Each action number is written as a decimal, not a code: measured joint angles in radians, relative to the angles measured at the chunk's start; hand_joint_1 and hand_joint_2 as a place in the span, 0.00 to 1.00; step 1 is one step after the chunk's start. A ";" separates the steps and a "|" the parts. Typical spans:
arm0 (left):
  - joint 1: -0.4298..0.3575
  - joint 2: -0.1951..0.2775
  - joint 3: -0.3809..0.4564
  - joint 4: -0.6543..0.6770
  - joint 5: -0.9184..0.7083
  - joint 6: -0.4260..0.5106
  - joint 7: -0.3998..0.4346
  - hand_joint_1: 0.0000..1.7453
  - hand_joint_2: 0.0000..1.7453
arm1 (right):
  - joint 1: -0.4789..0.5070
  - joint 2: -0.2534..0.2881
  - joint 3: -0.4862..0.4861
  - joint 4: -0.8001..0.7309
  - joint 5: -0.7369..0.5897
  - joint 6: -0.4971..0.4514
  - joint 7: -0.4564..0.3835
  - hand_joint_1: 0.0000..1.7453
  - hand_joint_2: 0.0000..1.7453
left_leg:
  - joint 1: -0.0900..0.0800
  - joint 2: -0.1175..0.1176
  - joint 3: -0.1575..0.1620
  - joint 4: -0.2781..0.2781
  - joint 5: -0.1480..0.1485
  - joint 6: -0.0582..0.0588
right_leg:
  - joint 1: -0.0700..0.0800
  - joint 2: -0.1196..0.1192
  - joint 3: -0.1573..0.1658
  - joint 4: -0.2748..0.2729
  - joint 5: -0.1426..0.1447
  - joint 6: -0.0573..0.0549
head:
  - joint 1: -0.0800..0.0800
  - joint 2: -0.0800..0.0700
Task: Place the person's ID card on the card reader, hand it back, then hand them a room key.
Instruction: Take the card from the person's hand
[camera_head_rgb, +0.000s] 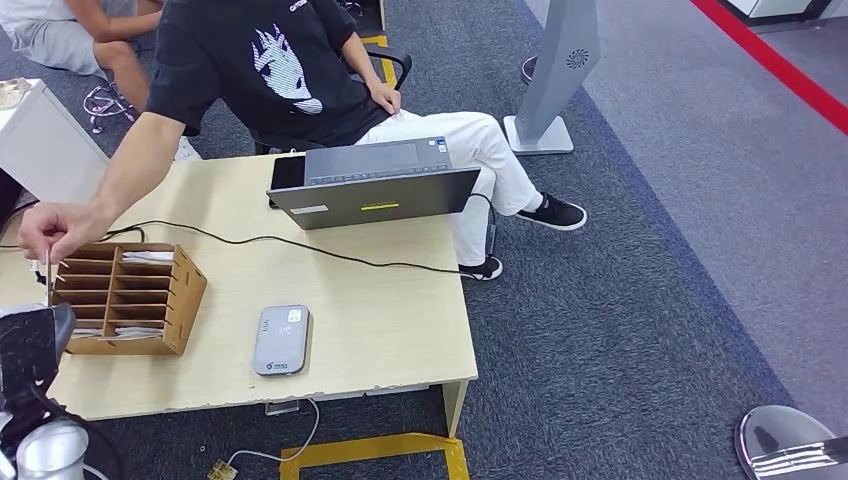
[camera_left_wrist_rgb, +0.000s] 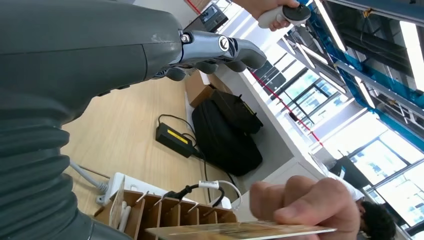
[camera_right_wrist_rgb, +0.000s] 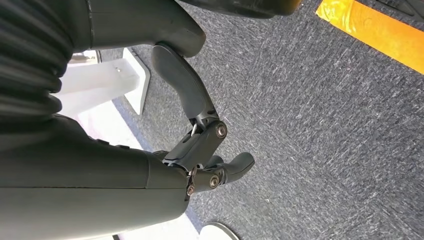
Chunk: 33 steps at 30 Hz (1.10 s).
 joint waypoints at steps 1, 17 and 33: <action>-0.009 0.000 0.000 0.015 0.002 -0.001 0.000 0.00 1.00 | 0.000 0.000 0.000 0.000 -0.002 0.000 -0.001 0.00 1.00 | 0.000 0.000 0.000 0.000 0.000 0.000 | 0.000 0.000 0.000 0.000 0.000 0.000 | 0.000 0.000; -0.043 -0.001 0.000 0.085 0.049 0.010 -0.006 1.00 1.00 | 0.001 0.000 0.000 0.000 -0.015 -0.015 -0.004 0.00 1.00 | 0.000 0.000 0.000 0.000 0.000 0.000 | 0.000 0.001 -0.001 0.000 0.000 0.000 | 0.000 0.000; -0.043 -0.002 0.000 0.085 0.071 0.019 -0.012 1.00 1.00 | 0.001 0.000 0.000 -0.003 -0.018 -0.020 -0.004 0.00 1.00 | 0.000 0.000 0.000 0.000 0.000 0.000 | 0.000 0.001 -0.001 0.000 0.000 0.000 | 0.000 0.000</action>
